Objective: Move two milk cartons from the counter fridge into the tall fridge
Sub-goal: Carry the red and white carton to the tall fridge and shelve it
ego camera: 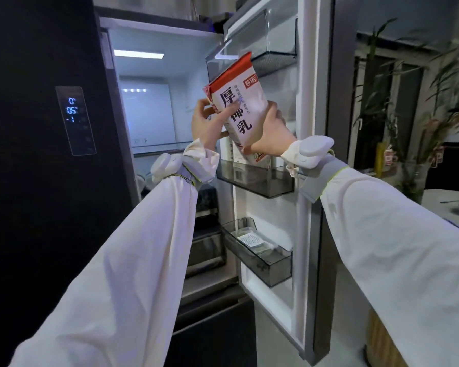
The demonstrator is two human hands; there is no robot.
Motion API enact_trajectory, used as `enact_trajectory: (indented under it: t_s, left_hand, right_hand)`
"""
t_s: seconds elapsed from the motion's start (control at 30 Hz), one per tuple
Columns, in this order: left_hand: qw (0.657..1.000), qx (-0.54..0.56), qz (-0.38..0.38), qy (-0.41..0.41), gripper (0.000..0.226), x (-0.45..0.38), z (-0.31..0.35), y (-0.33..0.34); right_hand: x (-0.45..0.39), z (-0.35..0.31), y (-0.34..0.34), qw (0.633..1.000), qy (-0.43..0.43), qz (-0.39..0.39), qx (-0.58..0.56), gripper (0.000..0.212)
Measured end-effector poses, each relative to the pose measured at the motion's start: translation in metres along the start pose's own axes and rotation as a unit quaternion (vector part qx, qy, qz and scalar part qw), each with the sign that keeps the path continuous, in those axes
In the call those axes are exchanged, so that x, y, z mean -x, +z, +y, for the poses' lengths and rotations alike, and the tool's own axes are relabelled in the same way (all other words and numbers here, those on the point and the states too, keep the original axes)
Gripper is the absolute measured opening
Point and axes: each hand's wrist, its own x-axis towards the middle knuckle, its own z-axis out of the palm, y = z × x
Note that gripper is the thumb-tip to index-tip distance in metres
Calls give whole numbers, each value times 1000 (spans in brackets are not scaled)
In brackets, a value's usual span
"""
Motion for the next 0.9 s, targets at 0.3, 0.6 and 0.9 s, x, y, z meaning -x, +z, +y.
enact_trajectory:
  t_s: [0.3, 0.6, 0.9]
  left_hand:
    - [1000, -12, 15, -6, 46, 5, -25, 14]
    - [976, -202, -14, 78, 47, 0, -44, 27]
    - [953, -282, -37, 101, 85, -7, -58, 22]
  right_hand:
    - [-2, 12, 1, 1000, -4, 0, 28, 126]
    - [3, 13, 9, 992, -36, 114, -35, 142]
    - [2, 19, 19, 992, -76, 23, 96, 122]
